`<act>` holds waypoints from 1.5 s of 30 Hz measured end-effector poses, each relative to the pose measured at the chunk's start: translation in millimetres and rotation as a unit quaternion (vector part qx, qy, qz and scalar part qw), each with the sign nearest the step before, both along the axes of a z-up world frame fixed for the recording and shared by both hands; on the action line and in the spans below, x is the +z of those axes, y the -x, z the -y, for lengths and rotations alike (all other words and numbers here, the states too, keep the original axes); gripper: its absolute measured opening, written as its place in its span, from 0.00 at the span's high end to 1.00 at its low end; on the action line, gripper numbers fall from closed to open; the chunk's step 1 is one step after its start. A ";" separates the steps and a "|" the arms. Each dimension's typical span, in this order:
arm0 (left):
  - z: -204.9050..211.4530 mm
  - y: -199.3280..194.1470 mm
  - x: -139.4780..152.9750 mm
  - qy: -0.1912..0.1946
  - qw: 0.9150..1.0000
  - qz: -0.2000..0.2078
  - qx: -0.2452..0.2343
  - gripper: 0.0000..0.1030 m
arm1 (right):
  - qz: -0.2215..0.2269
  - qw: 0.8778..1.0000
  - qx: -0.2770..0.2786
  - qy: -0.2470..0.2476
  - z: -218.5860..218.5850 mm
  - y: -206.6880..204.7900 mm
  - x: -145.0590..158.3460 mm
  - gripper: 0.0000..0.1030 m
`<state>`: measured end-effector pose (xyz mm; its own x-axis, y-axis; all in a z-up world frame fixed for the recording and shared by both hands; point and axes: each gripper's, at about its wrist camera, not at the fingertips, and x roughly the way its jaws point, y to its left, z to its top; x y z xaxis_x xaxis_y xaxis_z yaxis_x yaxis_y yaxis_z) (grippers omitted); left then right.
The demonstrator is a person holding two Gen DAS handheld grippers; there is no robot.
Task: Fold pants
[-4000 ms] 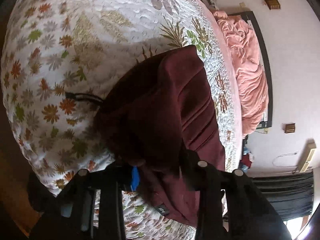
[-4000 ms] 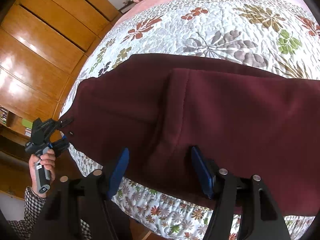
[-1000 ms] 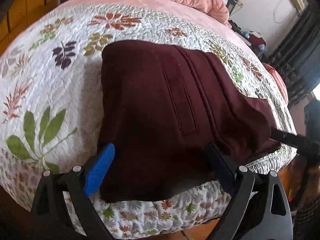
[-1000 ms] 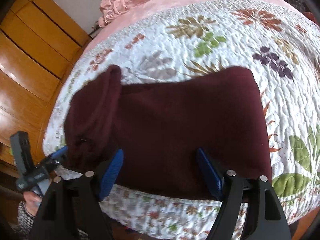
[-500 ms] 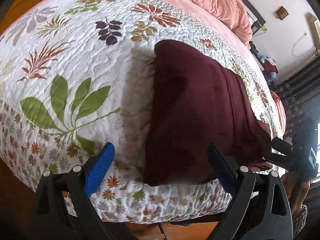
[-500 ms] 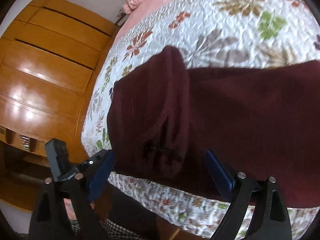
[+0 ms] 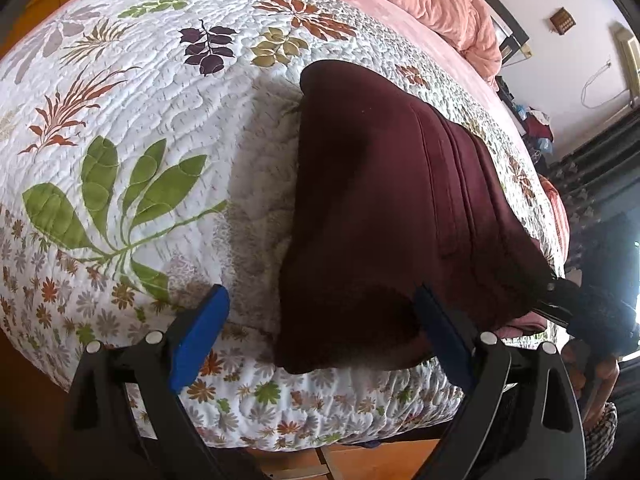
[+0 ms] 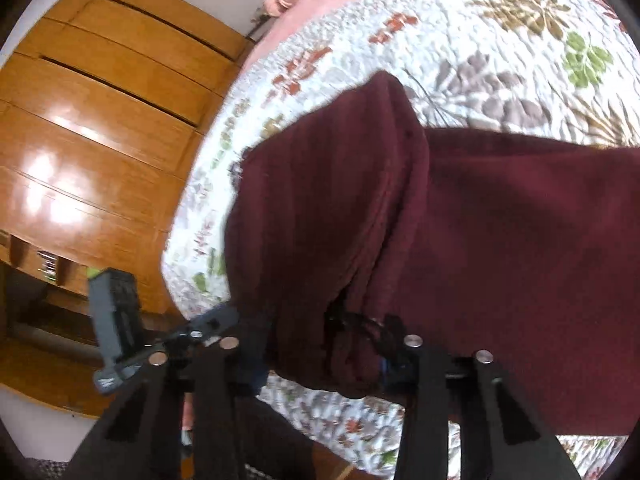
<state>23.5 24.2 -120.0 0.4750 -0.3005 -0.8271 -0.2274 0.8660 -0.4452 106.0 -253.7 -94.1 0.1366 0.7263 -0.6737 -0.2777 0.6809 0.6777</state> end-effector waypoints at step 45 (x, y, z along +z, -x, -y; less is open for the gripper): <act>110.7 -36.6 18.9 -0.035 0.994 0.005 -0.108 0.08 | 0.053 0.980 -0.191 0.016 229.6 17.0 41.4 0.83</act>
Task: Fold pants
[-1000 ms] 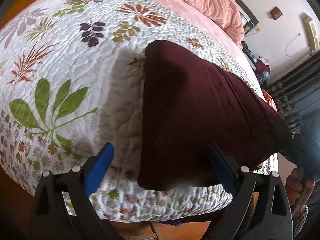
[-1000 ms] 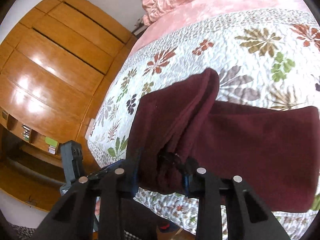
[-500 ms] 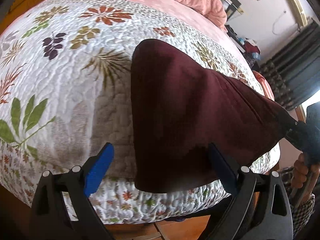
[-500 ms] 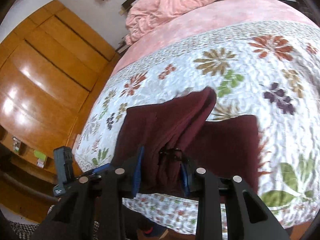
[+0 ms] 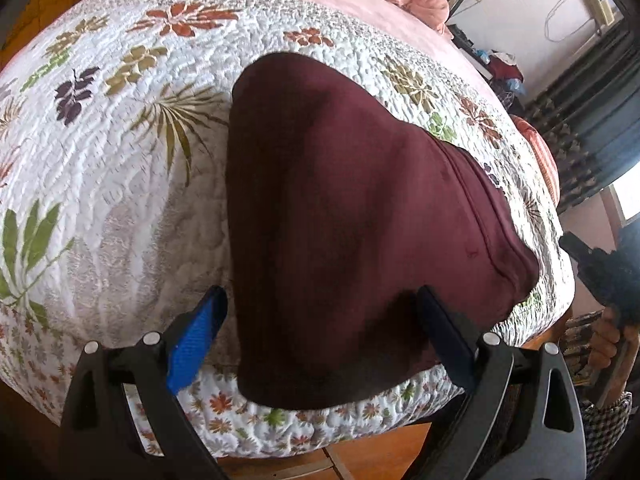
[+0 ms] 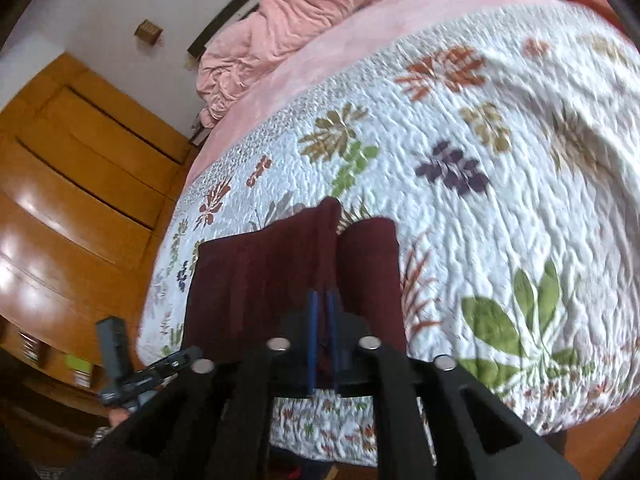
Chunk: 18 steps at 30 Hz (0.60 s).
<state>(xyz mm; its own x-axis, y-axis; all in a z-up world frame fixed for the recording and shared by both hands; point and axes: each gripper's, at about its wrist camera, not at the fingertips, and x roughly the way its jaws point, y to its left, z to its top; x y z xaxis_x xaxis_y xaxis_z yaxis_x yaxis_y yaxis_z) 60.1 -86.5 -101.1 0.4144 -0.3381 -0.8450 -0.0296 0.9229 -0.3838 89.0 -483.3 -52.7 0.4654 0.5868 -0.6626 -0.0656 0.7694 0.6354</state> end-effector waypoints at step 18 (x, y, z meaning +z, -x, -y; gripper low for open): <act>-7.5 -4.8 2.6 -0.008 1.000 -0.006 0.013 0.07 | -0.081 0.994 0.064 -0.034 -39.6 -26.1 -53.4 0.20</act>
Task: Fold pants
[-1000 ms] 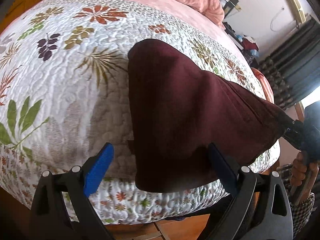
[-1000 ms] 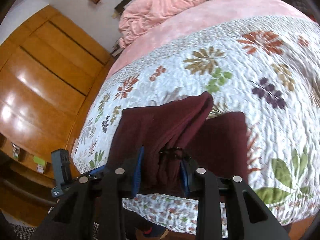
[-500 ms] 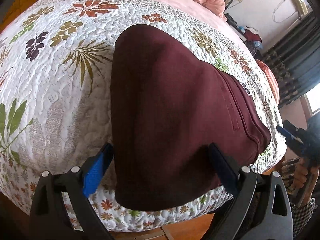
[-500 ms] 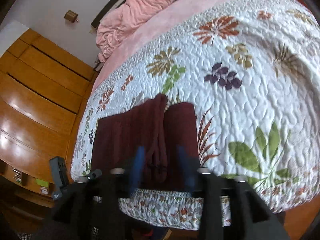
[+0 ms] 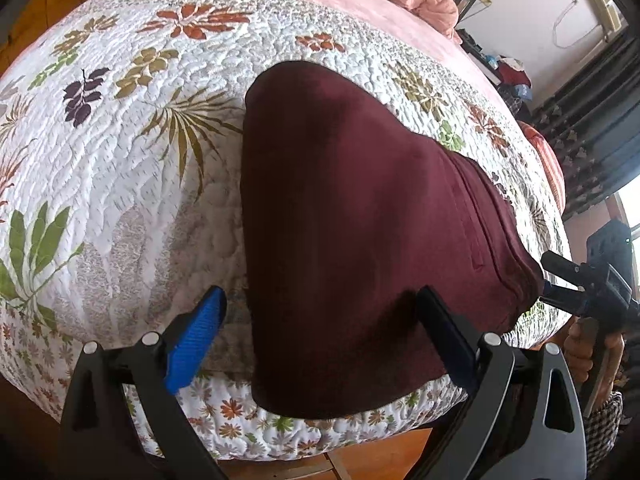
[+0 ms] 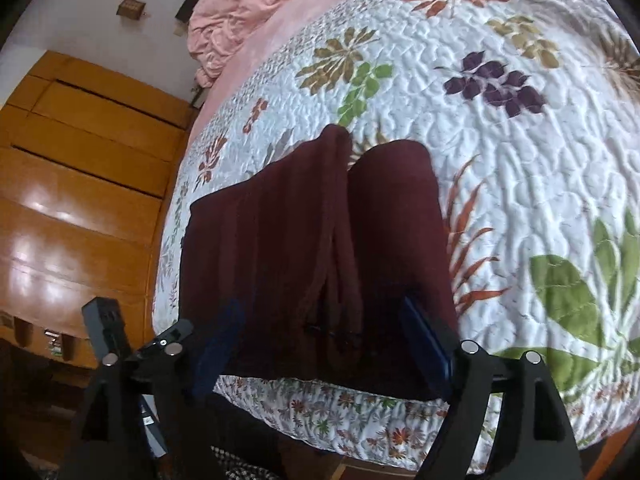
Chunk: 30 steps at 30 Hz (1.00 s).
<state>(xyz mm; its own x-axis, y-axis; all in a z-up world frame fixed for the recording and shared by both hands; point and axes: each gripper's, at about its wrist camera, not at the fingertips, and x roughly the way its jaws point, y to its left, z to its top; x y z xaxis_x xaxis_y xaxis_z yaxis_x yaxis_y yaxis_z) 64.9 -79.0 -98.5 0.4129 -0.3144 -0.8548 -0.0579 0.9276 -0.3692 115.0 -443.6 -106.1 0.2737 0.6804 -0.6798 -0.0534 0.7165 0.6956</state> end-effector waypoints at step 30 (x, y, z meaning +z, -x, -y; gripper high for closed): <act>21.8 -3.8 -6.6 -0.021 1.000 0.004 -0.020 0.04 | 0.027 0.998 0.016 0.055 6.3 -0.7 -5.1 0.74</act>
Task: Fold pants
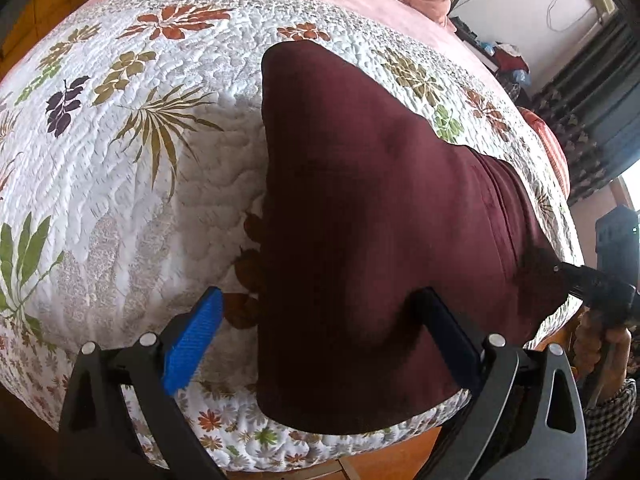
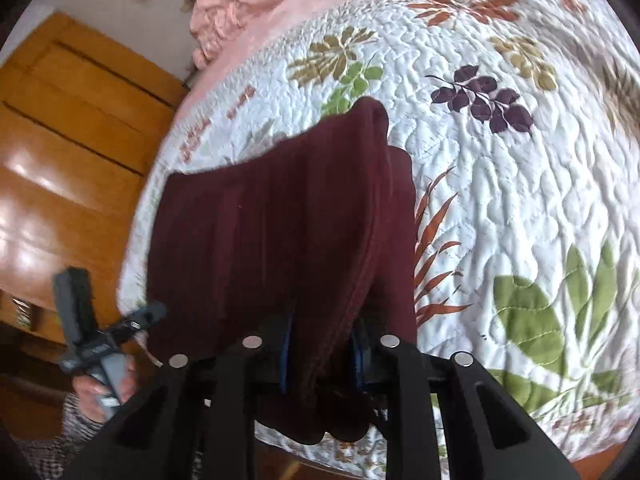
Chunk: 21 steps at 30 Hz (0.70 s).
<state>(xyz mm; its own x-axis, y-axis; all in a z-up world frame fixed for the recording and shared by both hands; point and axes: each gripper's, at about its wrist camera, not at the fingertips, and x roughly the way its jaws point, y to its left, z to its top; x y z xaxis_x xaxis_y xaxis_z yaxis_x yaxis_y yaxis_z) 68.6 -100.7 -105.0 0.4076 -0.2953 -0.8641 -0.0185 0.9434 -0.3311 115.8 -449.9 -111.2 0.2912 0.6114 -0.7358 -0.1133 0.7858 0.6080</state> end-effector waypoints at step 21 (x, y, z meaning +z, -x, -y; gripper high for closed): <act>2.1 -19.9 3.9 -0.030 1.000 -0.006 0.005 0.03 | -0.038 0.999 -0.015 -0.028 6.8 -114.4 -6.7 0.81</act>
